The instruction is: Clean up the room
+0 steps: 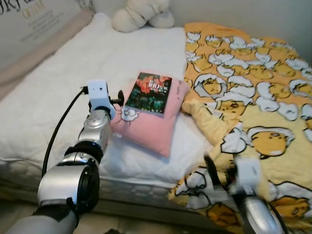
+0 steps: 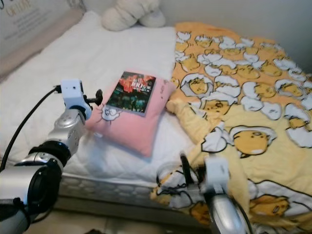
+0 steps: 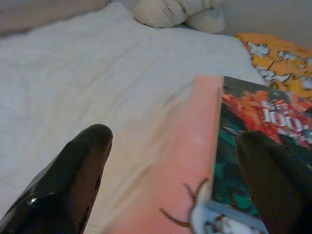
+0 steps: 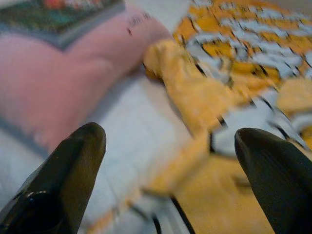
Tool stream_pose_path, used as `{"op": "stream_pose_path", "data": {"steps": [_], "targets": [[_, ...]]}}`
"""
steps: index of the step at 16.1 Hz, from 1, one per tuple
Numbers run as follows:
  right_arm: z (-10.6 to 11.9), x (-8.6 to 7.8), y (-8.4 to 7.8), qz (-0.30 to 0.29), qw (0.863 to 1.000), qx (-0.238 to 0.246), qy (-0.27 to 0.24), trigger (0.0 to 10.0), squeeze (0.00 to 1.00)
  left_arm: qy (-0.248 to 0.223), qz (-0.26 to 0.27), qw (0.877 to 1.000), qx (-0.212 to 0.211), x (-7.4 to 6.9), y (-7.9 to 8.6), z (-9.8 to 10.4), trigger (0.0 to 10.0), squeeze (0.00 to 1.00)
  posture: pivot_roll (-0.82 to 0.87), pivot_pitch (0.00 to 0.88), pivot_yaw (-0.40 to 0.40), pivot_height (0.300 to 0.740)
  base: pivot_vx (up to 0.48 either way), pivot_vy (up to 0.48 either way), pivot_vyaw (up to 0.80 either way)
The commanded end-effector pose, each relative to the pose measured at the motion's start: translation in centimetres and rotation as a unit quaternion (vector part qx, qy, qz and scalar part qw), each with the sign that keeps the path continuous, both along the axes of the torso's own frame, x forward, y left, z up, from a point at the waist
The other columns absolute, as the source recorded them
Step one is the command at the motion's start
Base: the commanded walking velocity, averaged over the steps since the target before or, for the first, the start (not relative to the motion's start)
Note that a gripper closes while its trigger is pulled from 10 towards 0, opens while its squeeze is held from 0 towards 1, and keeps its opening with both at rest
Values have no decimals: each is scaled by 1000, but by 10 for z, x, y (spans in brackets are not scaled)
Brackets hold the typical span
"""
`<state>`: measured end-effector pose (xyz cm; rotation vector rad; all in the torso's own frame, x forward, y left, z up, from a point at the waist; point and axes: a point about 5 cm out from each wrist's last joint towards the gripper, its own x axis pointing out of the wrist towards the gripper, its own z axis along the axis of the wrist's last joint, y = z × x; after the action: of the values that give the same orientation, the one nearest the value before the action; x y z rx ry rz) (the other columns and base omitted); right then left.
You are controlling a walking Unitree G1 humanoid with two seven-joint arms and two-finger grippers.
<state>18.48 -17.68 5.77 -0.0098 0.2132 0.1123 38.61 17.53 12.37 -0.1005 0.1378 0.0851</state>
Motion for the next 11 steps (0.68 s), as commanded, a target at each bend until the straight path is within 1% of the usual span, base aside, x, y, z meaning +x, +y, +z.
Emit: {"op": "stream_pose_path", "data": {"steps": [1, 2, 3, 4, 5, 6, 7, 9, 11], "targets": [[9, -3, -2, 1, 1000, 4, -7, 10000, 0, -26, -15, 1000, -4, 6, -9, 13, 10000, 0, -213, 18, -94, 740, 0, 0, 0], [10, -12, -2, 2, 1000, 2, 3, 10000, 0, -49, -27, 998, 10, 9, -12, 22, 10000, 0, -219, 25, -94, 740, 0, 0, 0], [11, -16, -1, 2, 1000, 3, 5, 10000, 0, -65, -42, 996, 41, 10, -16, 28, 10000, 0, -225, 31, -93, 740, 0, 0, 0], [13, -19, 0, 2, 1000, 3, 9, 10000, 0, -65, -57, 995, 55, 10, -20, 28, 10000, 0, -228, 36, -90, 740, 0, 0, 0], [15, -20, 1, 3, 1000, 4, 11, 10000, 0, -58, -61, 995, 57, 10, -22, 26, 10000, 0, -232, 42, -85, 740, 0, 0, 0], [17, -22, 3, 3, 1000, 6, 14, 10000, 0, -36, -63, 995, 70, 9, -23, 19, 10000, 0, -233, 50, -83, 740, 0, 0, 0], [19, -25, 4, 4, 1000, 10, 20, 10000, 0, -20, -61, 996, 68, 7, -23, 13, 10000, 0, -235, 65, -82, 740, 0, 0, 0], [18, -29, 5, 7, 999, 12, 29, 10000, 0, -4, -66, 997, 50, 6, -26, 8, 10000, 0, -236, 80, -78, 740, 0, 0, 0], [18, -33, 7, 5, 999, 15, 39, 10000, 0, 10, -75, 996, 53, 4, -31, 2, 10000, 0, -242, 89, -72, 740, 0, 0, 0]]}}
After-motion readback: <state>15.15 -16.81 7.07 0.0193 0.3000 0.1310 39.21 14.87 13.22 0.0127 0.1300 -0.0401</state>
